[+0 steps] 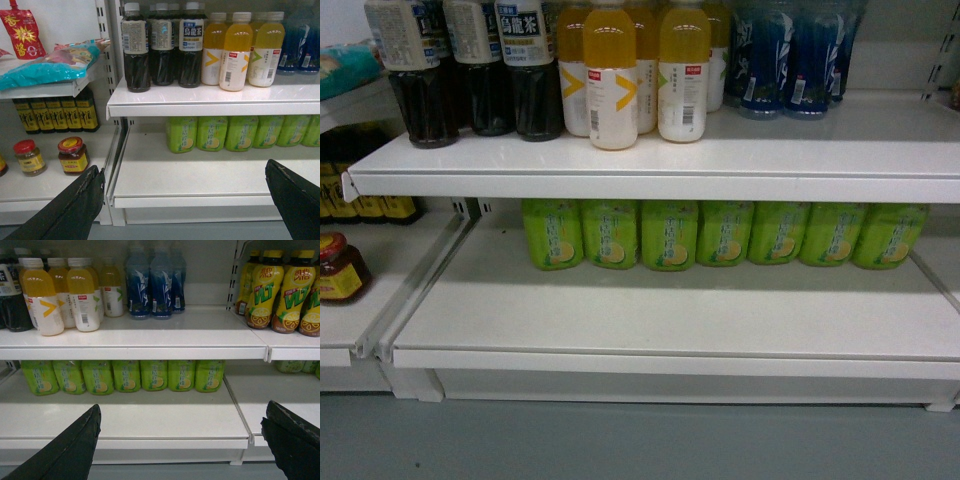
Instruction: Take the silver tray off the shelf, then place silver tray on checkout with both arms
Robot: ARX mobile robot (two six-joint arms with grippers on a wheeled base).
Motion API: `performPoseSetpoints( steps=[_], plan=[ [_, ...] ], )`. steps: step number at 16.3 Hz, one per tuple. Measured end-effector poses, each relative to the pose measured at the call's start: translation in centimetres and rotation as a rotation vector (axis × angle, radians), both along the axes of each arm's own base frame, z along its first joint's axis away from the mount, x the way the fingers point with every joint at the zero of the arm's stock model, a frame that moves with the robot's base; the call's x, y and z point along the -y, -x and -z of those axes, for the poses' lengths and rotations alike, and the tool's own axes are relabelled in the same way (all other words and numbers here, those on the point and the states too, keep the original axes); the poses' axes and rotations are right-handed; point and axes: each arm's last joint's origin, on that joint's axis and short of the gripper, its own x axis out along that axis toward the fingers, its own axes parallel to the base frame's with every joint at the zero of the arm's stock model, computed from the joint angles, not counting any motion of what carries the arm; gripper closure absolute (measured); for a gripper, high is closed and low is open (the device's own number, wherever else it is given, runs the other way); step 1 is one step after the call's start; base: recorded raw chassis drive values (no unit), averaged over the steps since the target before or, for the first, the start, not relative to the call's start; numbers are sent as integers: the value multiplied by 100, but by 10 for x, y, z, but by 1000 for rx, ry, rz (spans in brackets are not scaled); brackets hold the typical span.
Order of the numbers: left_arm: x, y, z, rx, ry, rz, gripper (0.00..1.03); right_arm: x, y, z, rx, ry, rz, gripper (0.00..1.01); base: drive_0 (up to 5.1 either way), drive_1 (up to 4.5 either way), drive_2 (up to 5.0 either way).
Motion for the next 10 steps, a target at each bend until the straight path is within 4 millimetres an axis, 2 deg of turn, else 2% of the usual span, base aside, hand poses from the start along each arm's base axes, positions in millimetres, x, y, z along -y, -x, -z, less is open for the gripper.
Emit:
performPoseSetpoints(
  steps=[10],
  plan=[
    [0, 0, 0, 0, 0, 0, 5, 0, 0, 0, 0, 0, 0, 3, 0, 0, 0]
  ],
)
